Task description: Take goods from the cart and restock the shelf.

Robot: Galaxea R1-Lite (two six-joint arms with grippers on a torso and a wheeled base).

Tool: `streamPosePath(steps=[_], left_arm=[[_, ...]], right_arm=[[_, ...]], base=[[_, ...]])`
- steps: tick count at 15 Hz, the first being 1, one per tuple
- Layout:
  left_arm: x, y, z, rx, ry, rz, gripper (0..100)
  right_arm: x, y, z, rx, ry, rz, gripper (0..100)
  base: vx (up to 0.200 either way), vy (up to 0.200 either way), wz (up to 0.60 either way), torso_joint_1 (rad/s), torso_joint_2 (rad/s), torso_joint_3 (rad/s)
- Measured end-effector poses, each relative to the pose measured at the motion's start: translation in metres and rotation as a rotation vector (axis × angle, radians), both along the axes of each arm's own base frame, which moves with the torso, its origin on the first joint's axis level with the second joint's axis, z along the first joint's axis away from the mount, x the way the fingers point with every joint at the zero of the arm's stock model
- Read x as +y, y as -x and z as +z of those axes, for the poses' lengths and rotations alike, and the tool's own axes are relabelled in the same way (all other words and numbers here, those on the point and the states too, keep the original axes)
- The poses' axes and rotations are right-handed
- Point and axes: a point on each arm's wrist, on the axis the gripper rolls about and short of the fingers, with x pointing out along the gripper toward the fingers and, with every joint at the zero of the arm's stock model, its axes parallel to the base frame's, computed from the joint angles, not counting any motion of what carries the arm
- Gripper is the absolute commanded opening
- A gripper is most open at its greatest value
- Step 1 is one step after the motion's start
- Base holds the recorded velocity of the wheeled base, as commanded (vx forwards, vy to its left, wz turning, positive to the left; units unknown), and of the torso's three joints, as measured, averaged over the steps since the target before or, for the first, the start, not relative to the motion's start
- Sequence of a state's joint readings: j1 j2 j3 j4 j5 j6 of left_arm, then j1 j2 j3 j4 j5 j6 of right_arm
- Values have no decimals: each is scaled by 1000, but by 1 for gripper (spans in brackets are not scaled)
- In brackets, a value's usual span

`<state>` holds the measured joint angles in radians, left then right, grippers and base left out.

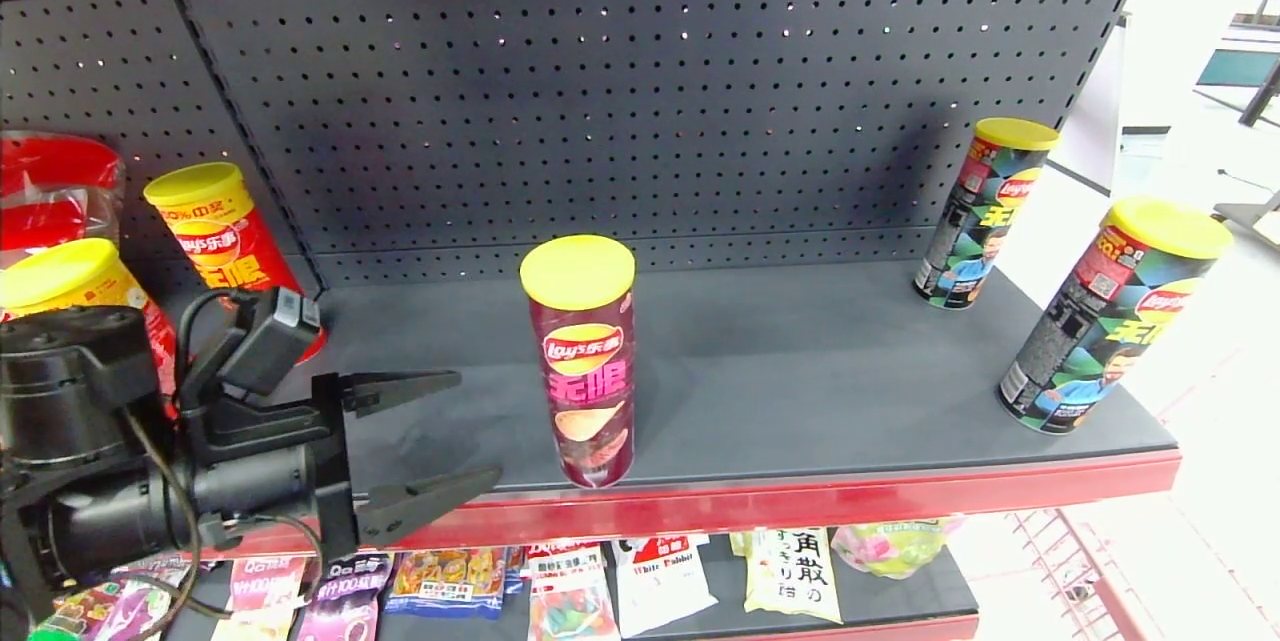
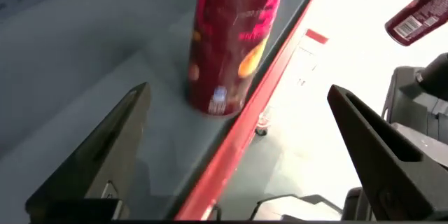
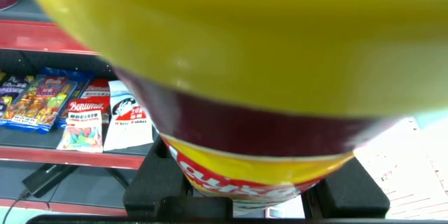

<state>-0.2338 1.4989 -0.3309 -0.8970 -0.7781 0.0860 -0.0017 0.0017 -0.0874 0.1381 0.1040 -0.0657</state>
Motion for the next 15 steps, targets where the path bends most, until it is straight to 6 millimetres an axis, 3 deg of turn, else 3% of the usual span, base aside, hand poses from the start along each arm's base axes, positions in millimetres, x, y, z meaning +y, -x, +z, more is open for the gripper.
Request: streamPosePath(steps=[7,15], left_arm=[[28,78,13,-85,51,340,100],[46,129,10,-28,-4,676,100]], right_arm=[[0,0,0,0,-1,0,0],[0,2,7,-15,0,-3,0]], base=[[0,0,0,0,0,0],[0,0,0,0,0,0]])
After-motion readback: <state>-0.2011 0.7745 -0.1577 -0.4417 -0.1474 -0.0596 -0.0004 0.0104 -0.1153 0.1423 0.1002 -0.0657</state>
